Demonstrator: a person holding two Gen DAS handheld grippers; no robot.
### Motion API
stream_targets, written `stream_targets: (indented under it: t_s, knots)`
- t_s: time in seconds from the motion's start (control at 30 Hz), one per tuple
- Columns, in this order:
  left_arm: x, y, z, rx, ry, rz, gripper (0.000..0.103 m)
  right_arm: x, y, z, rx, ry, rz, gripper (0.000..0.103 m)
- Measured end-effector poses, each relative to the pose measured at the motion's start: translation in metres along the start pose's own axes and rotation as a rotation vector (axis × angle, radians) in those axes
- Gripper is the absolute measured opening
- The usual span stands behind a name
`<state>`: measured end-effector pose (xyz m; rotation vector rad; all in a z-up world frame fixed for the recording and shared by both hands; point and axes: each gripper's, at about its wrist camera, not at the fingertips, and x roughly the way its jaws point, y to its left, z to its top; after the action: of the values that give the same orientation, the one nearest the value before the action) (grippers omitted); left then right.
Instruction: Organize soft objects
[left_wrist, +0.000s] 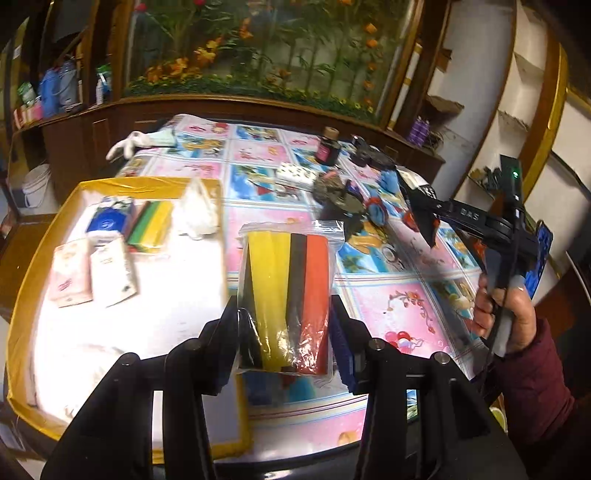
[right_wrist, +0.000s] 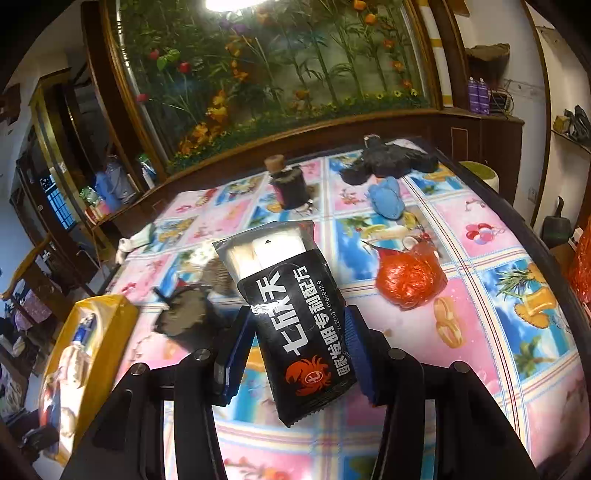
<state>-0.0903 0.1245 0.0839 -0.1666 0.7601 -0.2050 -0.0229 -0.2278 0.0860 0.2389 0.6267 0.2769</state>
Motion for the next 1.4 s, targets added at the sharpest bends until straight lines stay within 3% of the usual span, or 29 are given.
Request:
stream_targets:
  t_s: [0.27,0.7,0.93,1.13,1.4]
  knots:
    - [-0.031,0.049,-0.015,-0.096,-0.06,0.046,0.043,-0.031,0.069,-0.018,-0.108,0.018,0.079,0.048]
    - [-0.046,0.124,-0.032,-0.239,-0.088,0.121,0.043,-0.023,0.177,-0.034,-0.233,0.132,0.225,0.049]
    - [-0.036,0.155,-0.029,-0.284,-0.049,0.17,0.044,-0.002,0.219,-0.033,-0.229,0.206,0.308,0.049]
    - [-0.019,0.175,-0.021,-0.304,0.011,0.194,0.044,0.042,0.247,-0.034,-0.189,0.308,0.354,0.049]
    - [0.006,0.192,-0.019,-0.325,0.078,0.25,0.044,0.076,0.281,-0.045,-0.2,0.354,0.338,0.049]
